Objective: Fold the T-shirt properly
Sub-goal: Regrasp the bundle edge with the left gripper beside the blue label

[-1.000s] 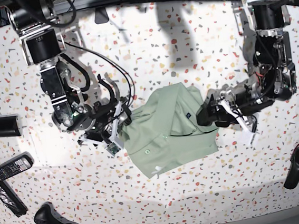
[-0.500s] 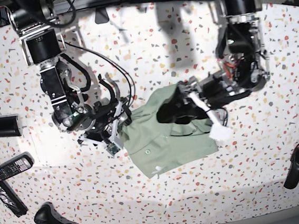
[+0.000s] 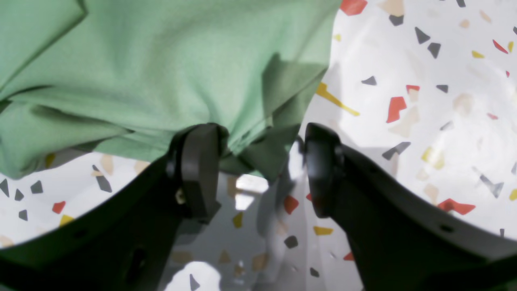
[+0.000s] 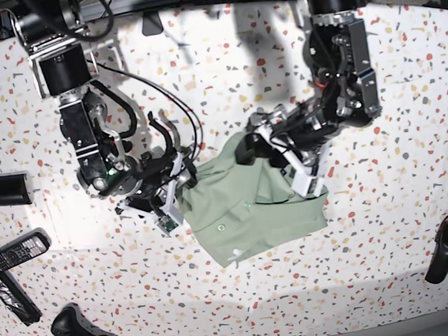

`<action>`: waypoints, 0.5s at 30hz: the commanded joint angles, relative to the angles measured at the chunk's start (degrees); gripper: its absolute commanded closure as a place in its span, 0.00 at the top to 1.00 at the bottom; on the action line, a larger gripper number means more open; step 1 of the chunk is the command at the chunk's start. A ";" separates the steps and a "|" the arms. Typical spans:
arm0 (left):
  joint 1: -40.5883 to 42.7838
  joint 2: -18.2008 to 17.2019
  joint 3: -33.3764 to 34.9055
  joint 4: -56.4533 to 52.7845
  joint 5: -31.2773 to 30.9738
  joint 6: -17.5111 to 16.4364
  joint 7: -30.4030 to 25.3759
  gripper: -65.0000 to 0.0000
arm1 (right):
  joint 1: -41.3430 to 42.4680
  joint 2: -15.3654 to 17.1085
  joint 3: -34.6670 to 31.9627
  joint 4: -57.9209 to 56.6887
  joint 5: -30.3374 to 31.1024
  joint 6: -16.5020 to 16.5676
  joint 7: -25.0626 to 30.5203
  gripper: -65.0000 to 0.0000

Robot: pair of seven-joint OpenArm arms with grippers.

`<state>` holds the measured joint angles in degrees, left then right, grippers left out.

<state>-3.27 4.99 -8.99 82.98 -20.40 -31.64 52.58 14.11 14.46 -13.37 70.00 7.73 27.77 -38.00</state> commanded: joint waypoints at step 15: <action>0.44 -1.20 0.15 0.94 9.18 3.39 -8.26 0.63 | 0.96 0.46 0.22 0.57 1.16 -0.17 -0.61 0.50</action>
<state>-2.02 3.66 -8.99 82.98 -10.98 -28.47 45.23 14.11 14.48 -13.37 70.00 9.02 27.77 -38.17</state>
